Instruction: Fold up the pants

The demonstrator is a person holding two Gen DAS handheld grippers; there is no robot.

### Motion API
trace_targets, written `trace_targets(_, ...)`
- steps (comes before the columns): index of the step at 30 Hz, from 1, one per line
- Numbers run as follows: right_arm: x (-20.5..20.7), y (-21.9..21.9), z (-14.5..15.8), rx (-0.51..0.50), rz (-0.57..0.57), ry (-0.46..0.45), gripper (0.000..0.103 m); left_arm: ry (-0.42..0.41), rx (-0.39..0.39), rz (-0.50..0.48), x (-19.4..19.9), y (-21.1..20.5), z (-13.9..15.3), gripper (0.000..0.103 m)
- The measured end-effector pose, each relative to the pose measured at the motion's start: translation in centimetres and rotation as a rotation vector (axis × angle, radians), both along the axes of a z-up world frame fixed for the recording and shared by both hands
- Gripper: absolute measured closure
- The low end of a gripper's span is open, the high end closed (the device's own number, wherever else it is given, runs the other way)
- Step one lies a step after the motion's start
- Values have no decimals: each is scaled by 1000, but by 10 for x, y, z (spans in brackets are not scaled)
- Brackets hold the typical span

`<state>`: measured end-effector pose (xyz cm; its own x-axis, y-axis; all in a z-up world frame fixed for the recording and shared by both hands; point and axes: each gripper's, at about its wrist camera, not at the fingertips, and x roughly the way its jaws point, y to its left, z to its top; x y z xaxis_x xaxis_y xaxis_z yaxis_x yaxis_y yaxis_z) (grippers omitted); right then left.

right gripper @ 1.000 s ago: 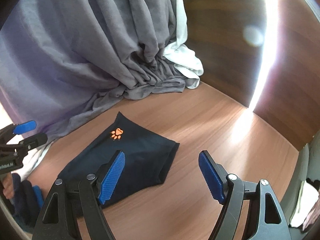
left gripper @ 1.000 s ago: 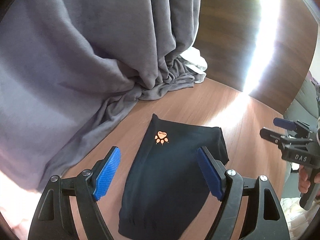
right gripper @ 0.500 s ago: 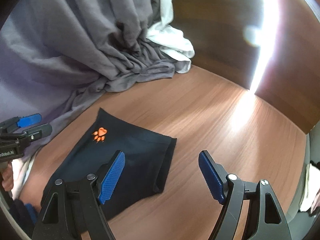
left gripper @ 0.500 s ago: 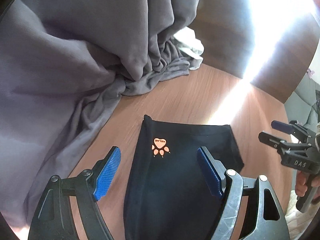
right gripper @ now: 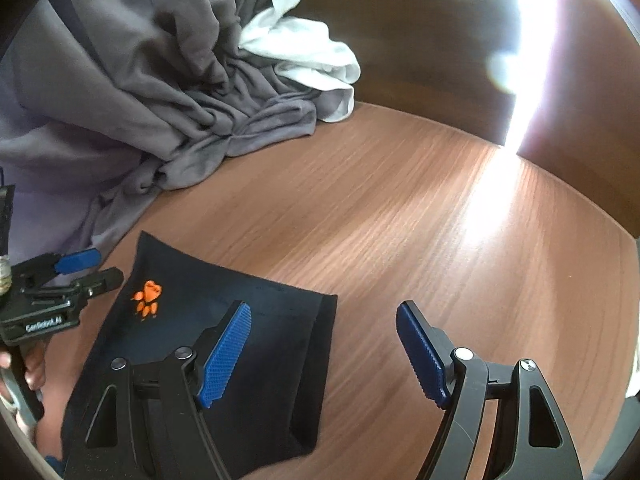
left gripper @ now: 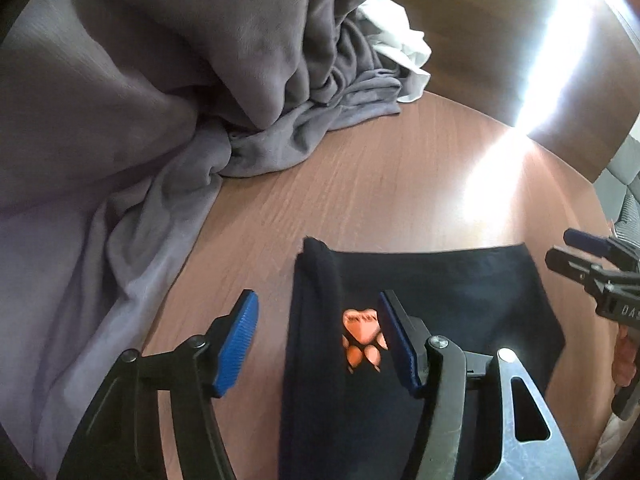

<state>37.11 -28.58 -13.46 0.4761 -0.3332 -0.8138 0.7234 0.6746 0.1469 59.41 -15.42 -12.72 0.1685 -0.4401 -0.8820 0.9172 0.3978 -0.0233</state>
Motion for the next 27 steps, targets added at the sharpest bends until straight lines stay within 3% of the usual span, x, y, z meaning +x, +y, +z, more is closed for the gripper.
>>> trace_targets(7,14,-4,-18,0,14,15,36,62,-5,-19,16,-13,-19,58)
trace_targets(21,16,-4,-32,1,44,19,55,102,-11,-71,21,-26,-35,60)
trace_targets(26,20,-4,-35,4,47,23,61,107,-23,-76,22,-32,-36,68)
trace_targets(27,20,-4,-35,5,49,19,62,111,-24,-80,22,-35,-36,74)
